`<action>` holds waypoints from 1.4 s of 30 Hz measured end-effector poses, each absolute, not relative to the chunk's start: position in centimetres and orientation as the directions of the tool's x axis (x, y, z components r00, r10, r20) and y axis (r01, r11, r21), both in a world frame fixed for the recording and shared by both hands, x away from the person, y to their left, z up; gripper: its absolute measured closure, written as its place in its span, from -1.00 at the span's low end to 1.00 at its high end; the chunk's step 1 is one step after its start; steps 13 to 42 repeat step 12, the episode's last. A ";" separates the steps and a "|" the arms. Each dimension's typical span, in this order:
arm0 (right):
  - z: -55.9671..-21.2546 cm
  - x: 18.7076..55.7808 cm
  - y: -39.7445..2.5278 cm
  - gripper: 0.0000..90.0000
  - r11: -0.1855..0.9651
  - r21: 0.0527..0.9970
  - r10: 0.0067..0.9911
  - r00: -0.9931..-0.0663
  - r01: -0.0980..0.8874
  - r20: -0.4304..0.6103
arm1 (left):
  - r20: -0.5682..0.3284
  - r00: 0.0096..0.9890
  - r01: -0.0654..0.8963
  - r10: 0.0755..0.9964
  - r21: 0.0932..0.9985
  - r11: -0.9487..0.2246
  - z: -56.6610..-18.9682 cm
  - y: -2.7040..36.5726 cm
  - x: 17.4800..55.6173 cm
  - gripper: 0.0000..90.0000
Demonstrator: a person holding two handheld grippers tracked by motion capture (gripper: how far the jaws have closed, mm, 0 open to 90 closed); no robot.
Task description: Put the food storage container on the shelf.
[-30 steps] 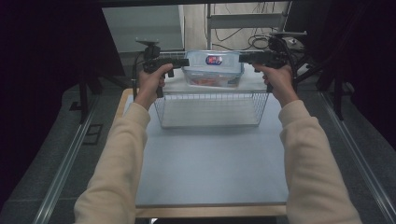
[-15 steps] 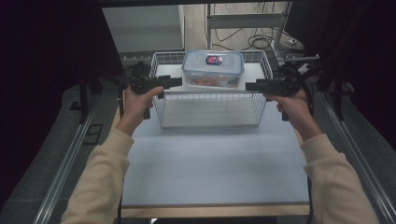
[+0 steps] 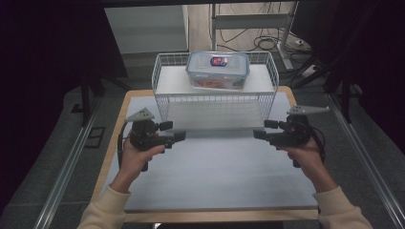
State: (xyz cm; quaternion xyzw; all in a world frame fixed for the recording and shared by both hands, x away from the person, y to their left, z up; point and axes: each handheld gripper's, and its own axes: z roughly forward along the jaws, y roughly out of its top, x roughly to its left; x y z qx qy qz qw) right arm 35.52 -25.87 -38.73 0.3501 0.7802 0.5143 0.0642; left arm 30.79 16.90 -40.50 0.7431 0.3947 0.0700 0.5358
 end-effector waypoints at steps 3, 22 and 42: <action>-40.3 34.7 -26.0 -0.43 0.244 0.841 0.613 -0.749 0.483 0.253 | -0.334 0.671 0.537 0.663 0.834 -0.124 -42.3 16.6 30.4 -0.46; -41.3 34.0 -26.0 -0.57 0.245 0.875 0.621 -0.761 0.417 0.188 | -0.328 0.661 0.538 0.675 0.834 -0.122 -42.9 16.3 30.4 -0.55; -41.3 34.0 -26.0 -0.57 0.245 0.875 0.621 -0.761 0.417 0.188 | -0.328 0.661 0.538 0.675 0.834 -0.122 -42.9 16.3 30.4 -0.55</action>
